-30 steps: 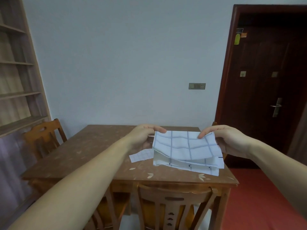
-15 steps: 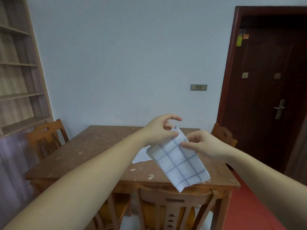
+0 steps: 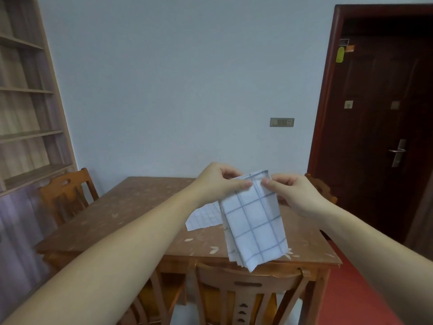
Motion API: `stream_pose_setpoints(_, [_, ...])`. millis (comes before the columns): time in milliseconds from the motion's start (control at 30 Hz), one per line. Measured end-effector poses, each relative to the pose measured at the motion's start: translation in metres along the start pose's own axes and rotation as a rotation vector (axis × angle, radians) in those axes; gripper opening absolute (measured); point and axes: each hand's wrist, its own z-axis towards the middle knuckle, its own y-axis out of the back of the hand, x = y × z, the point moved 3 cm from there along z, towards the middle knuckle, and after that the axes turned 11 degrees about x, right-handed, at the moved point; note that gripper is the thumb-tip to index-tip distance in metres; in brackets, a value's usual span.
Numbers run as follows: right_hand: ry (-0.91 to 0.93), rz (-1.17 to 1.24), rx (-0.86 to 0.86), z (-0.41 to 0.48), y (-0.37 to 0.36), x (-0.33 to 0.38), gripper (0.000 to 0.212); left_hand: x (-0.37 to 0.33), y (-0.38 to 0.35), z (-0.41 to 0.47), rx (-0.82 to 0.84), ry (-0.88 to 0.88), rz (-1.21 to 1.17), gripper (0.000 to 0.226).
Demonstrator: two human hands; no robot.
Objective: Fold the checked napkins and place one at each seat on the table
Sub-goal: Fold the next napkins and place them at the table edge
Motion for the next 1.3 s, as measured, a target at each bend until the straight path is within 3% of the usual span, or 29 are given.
stream_pose_setpoints(167, [0.017,0.021,-0.076,-0.003,0.010,-0.005,0.024,0.014,-0.003,0.003,-0.127,-0.015,-0.285,0.013])
stream_pose_setpoints(333, [0.047,0.014,-0.168,-0.006,0.007,-0.001,0.019,0.016,-0.017,0.009,-0.189,-0.056,-0.367,0.018])
stream_pose_setpoints(467, [0.057,-0.029,-0.305,-0.008,0.002,-0.005,0.030,0.012,-0.025,0.010,-0.292,-0.129,-0.192,0.051])
stream_pose_setpoints(533, [0.070,-0.030,-0.359,-0.010,-0.001,-0.005,0.033,0.009,-0.029,0.010,-0.314,-0.163,-0.167,0.057])
stream_pose_setpoints(700, [0.134,-0.080,-0.489,-0.013,0.002,-0.001,0.034,0.010,-0.033,0.012,-0.275,-0.164,-0.210,0.050])
stream_pose_setpoints(833, [0.131,-0.105,-0.470,-0.014,0.003,-0.007,0.047,0.011,-0.030,0.012,-0.298,-0.148,-0.219,0.057])
stream_pose_setpoints(1067, [0.217,-0.333,-0.486,-0.018,0.002,-0.002,0.048,0.012,-0.023,0.010,-0.257,-0.117,-0.162,0.049])
stream_pose_setpoints(1133, [0.245,-0.403,-0.447,-0.019,0.000,0.000,0.047,0.007,-0.015,0.013,-0.236,-0.116,-0.084,0.035])
stream_pose_setpoints(1300, [0.285,-0.492,-0.369,-0.016,-0.011,0.005,0.047,-0.017,-0.021,0.016,-0.028,-0.173,0.299,0.047])
